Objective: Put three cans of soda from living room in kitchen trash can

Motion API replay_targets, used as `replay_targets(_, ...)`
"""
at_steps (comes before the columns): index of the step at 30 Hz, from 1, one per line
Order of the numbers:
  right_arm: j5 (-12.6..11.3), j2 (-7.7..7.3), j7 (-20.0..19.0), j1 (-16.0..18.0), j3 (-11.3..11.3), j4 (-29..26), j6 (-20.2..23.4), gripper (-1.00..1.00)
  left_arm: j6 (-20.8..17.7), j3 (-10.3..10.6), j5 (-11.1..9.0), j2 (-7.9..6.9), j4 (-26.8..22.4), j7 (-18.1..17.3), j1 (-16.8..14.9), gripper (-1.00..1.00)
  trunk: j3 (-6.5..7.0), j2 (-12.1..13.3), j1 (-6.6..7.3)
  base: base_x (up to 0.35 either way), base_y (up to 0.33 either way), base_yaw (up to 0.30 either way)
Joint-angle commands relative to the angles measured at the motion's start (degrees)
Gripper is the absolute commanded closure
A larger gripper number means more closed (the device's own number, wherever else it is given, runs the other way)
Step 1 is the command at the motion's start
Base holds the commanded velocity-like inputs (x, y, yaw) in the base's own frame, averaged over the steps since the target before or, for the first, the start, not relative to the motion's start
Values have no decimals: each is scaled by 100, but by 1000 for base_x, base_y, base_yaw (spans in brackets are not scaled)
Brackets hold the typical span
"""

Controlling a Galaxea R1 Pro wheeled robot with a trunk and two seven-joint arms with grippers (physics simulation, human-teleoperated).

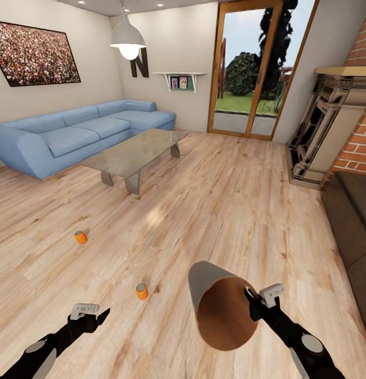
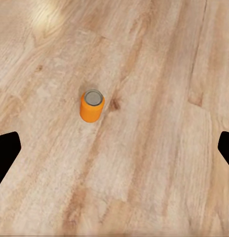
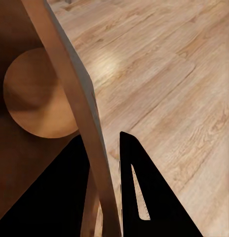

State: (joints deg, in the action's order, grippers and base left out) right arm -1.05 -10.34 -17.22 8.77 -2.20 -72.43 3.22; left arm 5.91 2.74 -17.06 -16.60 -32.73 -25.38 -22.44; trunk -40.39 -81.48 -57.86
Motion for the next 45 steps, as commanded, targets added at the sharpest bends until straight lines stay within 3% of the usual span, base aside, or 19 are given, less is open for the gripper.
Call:
replay_targets(1,-29,1,-48,33,-1,-7,33,100,-1,0,0,0,0,0,0,-100,0,0,0,0,0,0)
replay_targets(7,91,1,-10,217,-1,-7,189,100,-1,0,0,0,0,0,0,-100,0,0,0,0,0,0)
replay_targets(17,381,61,47,-128,252,399,-49,100,317,298,-41,-9,65,-322,96,-100,180,401,220,0,0,0)
replay_targets(18,-513,63,-313,-539,254,404,-243,100,496,299,-42,-10,65,-457,97,-100,198,441,242,0,0,0)
replay_targets(22,-514,72,-316,-555,256,425,-264,100,505,304,-43,-10,66,-465,99,-100,270,601,330,0,0,0)
replay_targets(41,-513,55,-318,-555,260,440,-269,100,523,301,-57,-10,64,-477,99,-100,270,601,330,64,0,0)
replay_targets(43,-516,28,-348,-554,330,437,-269,100,520,299,-59,-10,60,-481,99,-100,270,601,330,148,0,0)
replay_targets(45,-517,-11,-383,-553,543,434,-269,100,522,298,-59,-10,58,-483,99,-100,270,601,330,136,0,0)
